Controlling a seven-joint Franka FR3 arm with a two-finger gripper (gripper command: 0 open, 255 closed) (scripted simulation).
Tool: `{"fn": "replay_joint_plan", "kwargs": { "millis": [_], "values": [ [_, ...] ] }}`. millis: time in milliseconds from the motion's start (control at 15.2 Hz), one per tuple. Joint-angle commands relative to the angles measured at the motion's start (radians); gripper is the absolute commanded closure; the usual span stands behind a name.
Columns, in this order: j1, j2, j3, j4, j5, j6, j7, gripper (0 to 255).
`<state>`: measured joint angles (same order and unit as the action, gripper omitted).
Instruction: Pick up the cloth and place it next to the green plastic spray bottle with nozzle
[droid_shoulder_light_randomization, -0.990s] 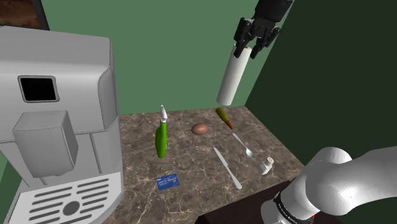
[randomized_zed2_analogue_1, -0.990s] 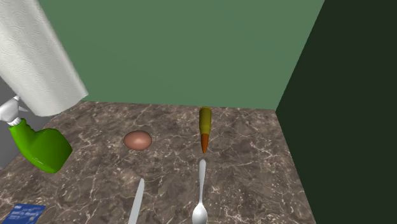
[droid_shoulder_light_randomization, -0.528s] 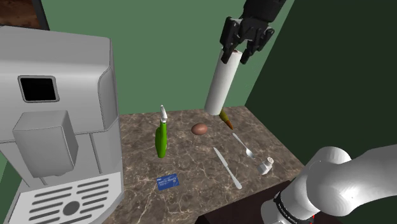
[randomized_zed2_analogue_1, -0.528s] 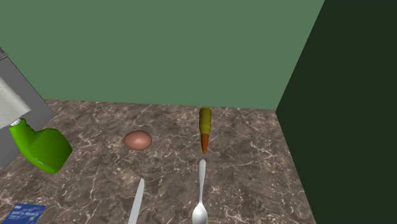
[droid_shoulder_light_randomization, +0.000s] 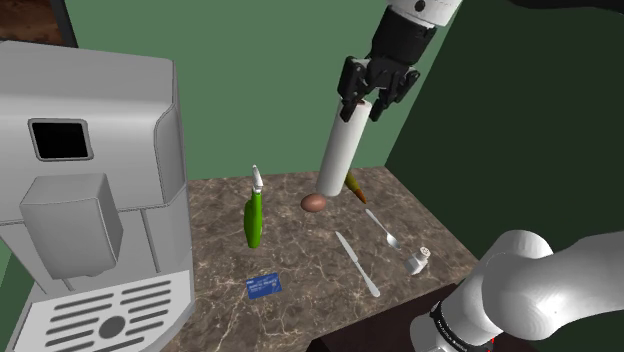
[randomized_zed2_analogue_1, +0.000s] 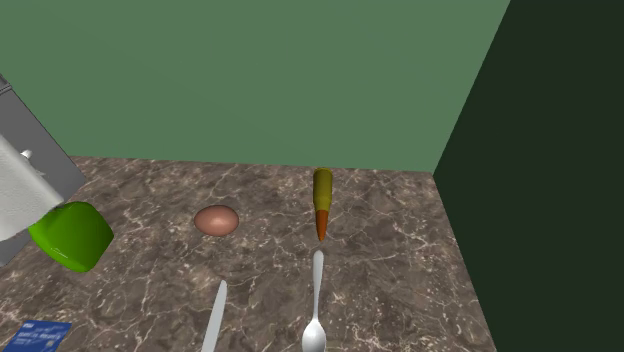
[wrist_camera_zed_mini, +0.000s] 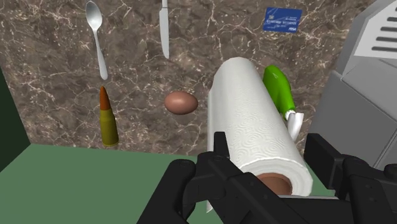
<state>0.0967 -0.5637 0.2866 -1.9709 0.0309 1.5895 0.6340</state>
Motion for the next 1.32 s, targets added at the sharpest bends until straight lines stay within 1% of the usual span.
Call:
{"fn": "replay_joint_plan", "kwargs": {
  "millis": [0, 1254],
  "values": [
    [0.002, -0.012, -0.001, -0.038, 0.002, 0.026, -0.001, 255],
    [0.022, -0.075, 0.015, -0.342, 0.025, 0.268, 0.01, 255]
  ]
}}
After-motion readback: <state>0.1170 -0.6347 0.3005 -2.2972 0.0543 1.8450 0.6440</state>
